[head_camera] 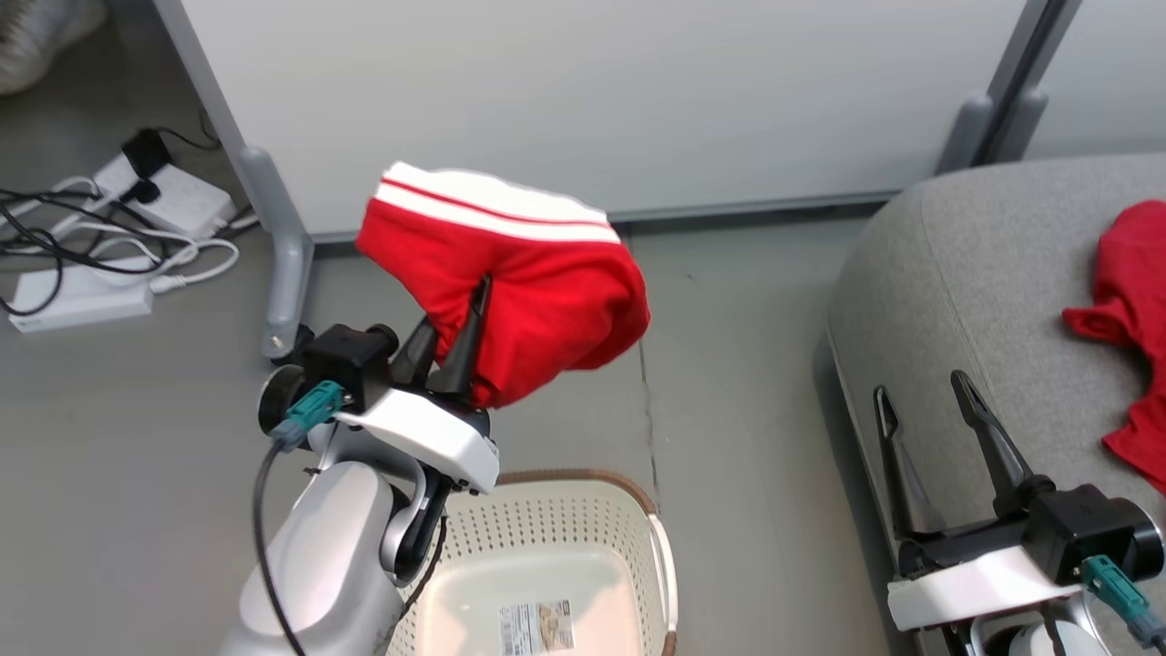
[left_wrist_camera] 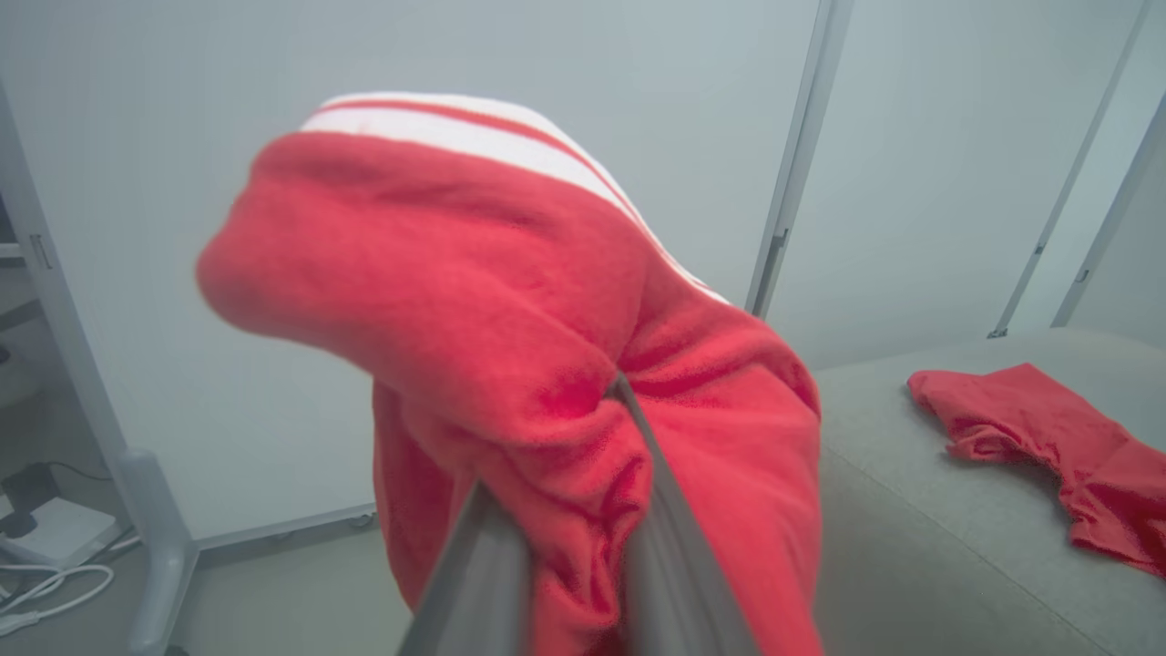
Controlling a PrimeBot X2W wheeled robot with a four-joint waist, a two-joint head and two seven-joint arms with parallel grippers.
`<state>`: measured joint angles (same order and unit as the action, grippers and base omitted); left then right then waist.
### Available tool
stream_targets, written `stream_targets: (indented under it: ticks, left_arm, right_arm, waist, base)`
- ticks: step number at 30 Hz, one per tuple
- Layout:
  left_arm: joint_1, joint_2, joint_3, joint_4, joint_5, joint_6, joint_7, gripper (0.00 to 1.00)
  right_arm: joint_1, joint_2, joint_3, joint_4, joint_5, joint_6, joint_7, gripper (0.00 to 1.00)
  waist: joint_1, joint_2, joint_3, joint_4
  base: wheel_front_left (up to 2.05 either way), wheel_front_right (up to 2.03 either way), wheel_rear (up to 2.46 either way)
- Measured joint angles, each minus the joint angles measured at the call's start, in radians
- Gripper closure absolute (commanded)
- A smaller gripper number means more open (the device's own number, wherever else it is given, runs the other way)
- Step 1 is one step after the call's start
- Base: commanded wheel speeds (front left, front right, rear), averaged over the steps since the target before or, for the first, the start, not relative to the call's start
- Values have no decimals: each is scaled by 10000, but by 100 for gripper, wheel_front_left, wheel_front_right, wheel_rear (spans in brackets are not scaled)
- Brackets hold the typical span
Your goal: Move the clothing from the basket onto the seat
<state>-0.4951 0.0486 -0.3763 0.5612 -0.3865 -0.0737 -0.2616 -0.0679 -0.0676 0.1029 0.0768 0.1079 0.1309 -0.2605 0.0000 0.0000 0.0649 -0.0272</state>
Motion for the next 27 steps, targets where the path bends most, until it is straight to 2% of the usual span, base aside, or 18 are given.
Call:
stream_targets:
  ticks: [6, 13, 19, 27]
  left_arm:
    - [485, 4, 640, -2619, -40, 247, 0, 100]
    - [805, 2, 255, -4617, -173, 516, -17, 100]
    - [1029, 2, -732, -5214, -261, 525, -15, 100]
    - [1430, -2, -2111, -5185, -539, 207, -15, 100]
  right_arm:
    - [263, -15, -69, 2, 65, 0, 0, 0]
    - [442, -44, 61, 54, 81, -2, 0, 0]
    - [464, -59, 12, 48, 109, -2, 0, 0]
    - [523, -59, 65, 73, 111, -2, 0, 0]
  waist:
    - [0, 0, -589, 231]
    - [0, 0, -852, 355]
    - [0, 0, -963, 345]
    - [0, 0, -1010, 257]
  base:
    - [0, 0, 0]
    - [0, 0, 0]
    - [0, 0, 0]
    - [0, 0, 0]
